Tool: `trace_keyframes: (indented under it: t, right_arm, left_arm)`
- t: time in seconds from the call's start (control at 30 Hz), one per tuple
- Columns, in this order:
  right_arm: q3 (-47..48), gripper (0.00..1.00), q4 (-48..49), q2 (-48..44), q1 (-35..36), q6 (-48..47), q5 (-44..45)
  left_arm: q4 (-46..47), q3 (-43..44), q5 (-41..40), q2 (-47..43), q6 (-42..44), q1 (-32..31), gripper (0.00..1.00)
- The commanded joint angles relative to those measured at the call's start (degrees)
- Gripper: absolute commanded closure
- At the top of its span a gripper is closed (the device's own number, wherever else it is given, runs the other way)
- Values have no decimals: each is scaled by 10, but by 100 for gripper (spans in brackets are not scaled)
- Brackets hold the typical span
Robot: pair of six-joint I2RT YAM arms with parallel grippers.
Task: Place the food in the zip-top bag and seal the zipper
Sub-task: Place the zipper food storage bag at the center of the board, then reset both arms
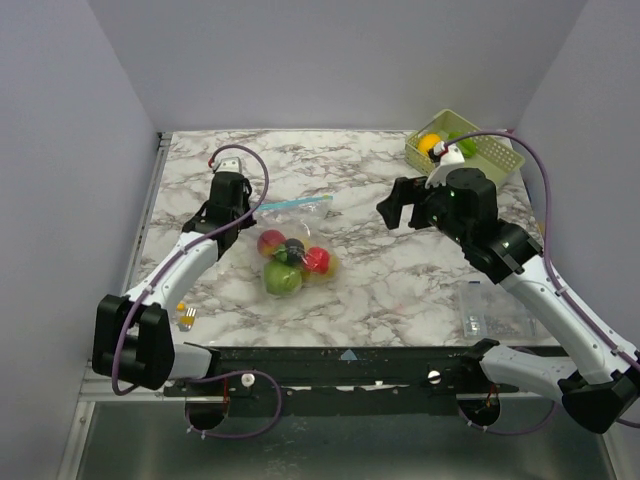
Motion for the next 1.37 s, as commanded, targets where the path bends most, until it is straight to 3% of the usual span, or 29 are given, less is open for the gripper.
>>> trace_keyframes:
  t: [0.0,0.1,0.17,0.2,0.43,0.8,1.03,1.27,1.33]
  right_arm:
    - [-3,0,-34,-4,0,25,29]
    - [-3,0,-47,-4,-1,45,44]
    - [0,1,-61,-3,0,61,65]
    - [2,0,-66,-3,0,67,73]
    - [11,0,-90,-37,-1,79,155]
    - [15,0,-40,-156,0,65,153]
    - [-1,0,10,-231,-1,32,165]
    - [-8,0,19,-264,0,31,214]
    - [-3,0,16,-270,-1,9,180]
  left_arm:
    - [1,43,-1,29,-45,17,57]
    - [-19,58,-8,19,-56,18,24]
    - [-38,71,-10,-1,-62,17,6]
    - [-48,78,-4,-16,-63,17,2]
    - [-116,131,24,-161,-18,-23,2]
    - [40,27,187,-451,37,-62,4]
    - [72,8,172,-514,51,-64,4]
    - [76,30,180,-494,50,-64,5]
    - [83,34,189,-489,48,-64,5]
